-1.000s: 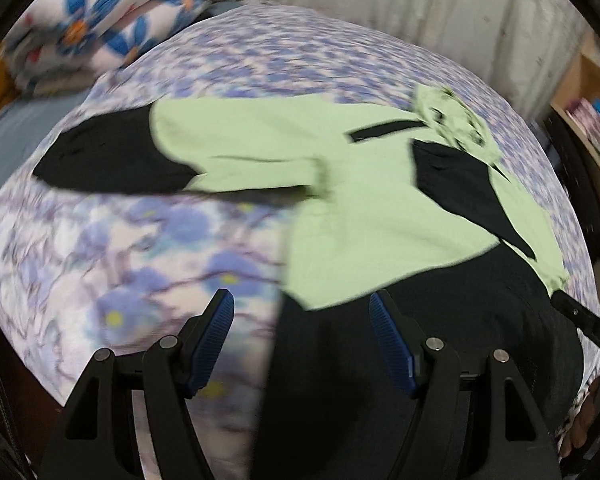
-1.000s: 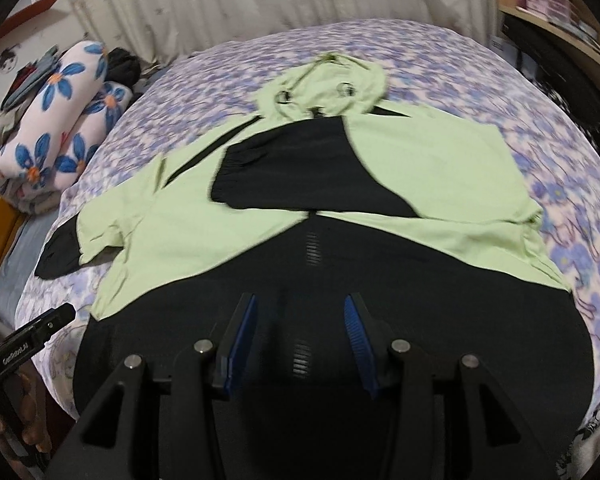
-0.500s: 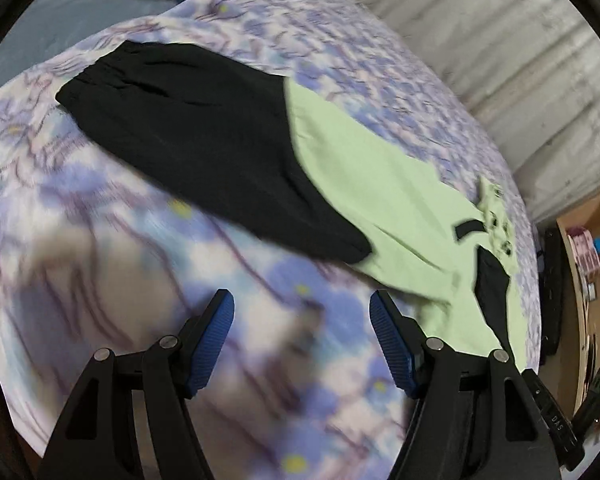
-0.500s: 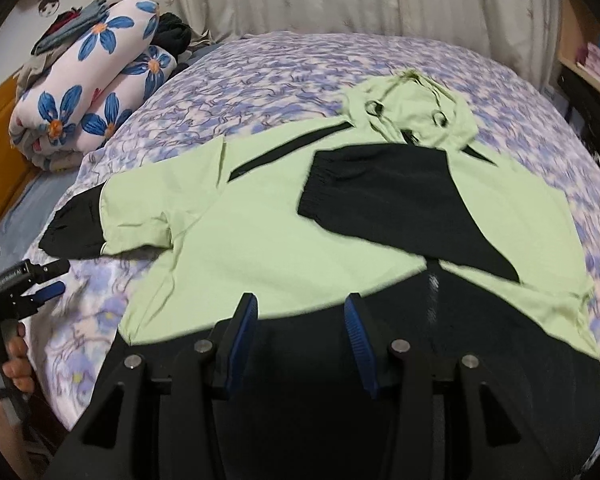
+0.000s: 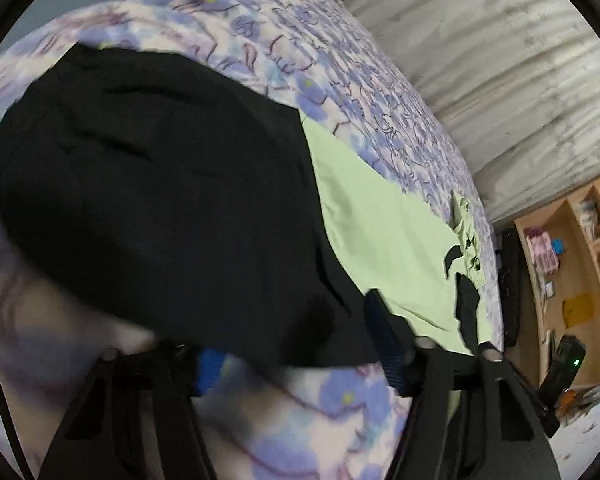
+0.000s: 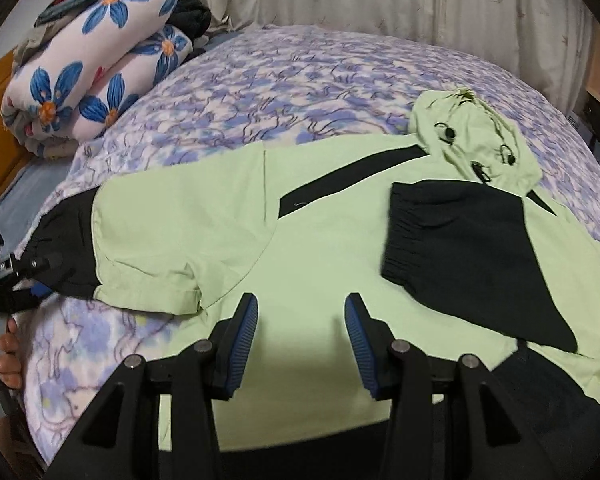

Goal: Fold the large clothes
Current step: 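Move the left gripper to the other black sleeve cuff and grasp it, then carry the black sleeve with the left gripper across the jacket body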

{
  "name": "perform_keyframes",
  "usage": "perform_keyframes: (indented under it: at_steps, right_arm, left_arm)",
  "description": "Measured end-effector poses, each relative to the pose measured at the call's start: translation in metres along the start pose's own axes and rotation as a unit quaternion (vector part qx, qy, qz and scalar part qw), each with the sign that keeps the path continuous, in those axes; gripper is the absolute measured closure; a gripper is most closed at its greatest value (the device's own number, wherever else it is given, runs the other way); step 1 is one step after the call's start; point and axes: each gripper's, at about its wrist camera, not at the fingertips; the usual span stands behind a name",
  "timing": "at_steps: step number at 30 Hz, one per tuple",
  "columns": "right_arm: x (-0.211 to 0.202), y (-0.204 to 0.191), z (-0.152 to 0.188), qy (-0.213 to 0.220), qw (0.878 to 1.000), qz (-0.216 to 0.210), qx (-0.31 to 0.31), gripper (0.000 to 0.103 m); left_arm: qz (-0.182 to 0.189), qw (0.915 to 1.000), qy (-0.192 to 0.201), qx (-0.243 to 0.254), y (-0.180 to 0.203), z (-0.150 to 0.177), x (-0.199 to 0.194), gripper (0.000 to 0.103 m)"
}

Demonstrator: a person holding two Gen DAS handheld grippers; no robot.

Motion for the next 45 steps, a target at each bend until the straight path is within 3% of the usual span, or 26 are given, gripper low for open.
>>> perform_keyframes:
  at_steps: [1,3,5,8,12,14,16,19,23,29,31,34,39,45]
  right_arm:
    - [0.003,-0.002,-0.001,-0.002,1.0,0.004,-0.004,0.058]
    - [0.009,-0.004,-0.004,-0.007,1.0,0.009,-0.009,0.058]
    - [0.012,-0.004,-0.005,-0.008,1.0,0.008,-0.007,0.058]
    - [0.012,0.0,-0.001,-0.011,1.0,0.008,-0.005,0.058]
    - [0.01,0.014,0.006,-0.016,1.0,0.01,0.007,0.058]
    - [0.007,0.025,0.01,-0.018,1.0,0.01,0.022,0.058]
    - [0.003,0.037,0.013,-0.019,0.999,0.01,0.035,0.058]
    - [-0.003,0.051,0.018,-0.016,0.998,0.009,0.053,0.058]
    - [-0.016,0.073,0.026,-0.008,0.997,0.006,0.076,0.058]
    - [-0.037,0.118,0.043,0.005,0.993,0.014,0.118,0.058]
    - [-0.041,0.137,0.049,0.007,0.991,0.022,0.134,0.058]
    - [-0.045,0.165,0.06,0.002,0.987,0.031,0.159,0.058]
    - [-0.047,0.2,0.077,-0.003,0.981,0.03,0.191,0.058]
    - [-0.048,0.204,0.081,0.009,0.98,-0.019,0.2,0.058]
  left_arm:
    - [-0.011,0.9999,-0.001,0.01,0.0,-0.003,0.003,0.061]
    - [-0.024,0.9997,0.003,0.007,-0.003,-0.009,0.007,0.081]
    - [-0.027,0.9994,0.01,-0.017,-0.012,-0.017,0.006,0.09]
    - [-0.049,0.9972,0.04,-0.041,-0.02,-0.025,-0.003,0.096]
    - [-0.129,0.987,0.091,0.029,0.02,-0.024,-0.018,0.1]
    - [-0.173,0.9743,0.109,0.093,0.06,-0.017,-0.023,0.1]
    - [-0.187,0.9644,0.119,0.144,0.095,-0.009,-0.025,0.1]
    - [-0.184,0.9499,0.129,0.217,0.154,0.01,-0.028,0.1]
    - [-0.142,0.9361,0.122,0.298,0.239,0.038,-0.014,0.1]
    - [-0.04,0.9342,0.073,0.347,0.334,0.1,0.029,0.1]
    - [-0.034,0.9334,0.052,0.353,0.354,0.124,0.051,0.097]
    - [-0.043,0.9357,0.003,0.35,0.367,0.154,0.096,0.081]
    - [-0.052,0.9432,-0.056,0.323,0.358,0.187,0.14,0.038]
    - [-0.023,0.9559,-0.077,0.282,0.332,0.2,0.124,0.034]
Point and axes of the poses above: each gripper's, at about its wrist camera, not at the fingertips, and x roughly the way its jaws point, y to its right, z to its underside
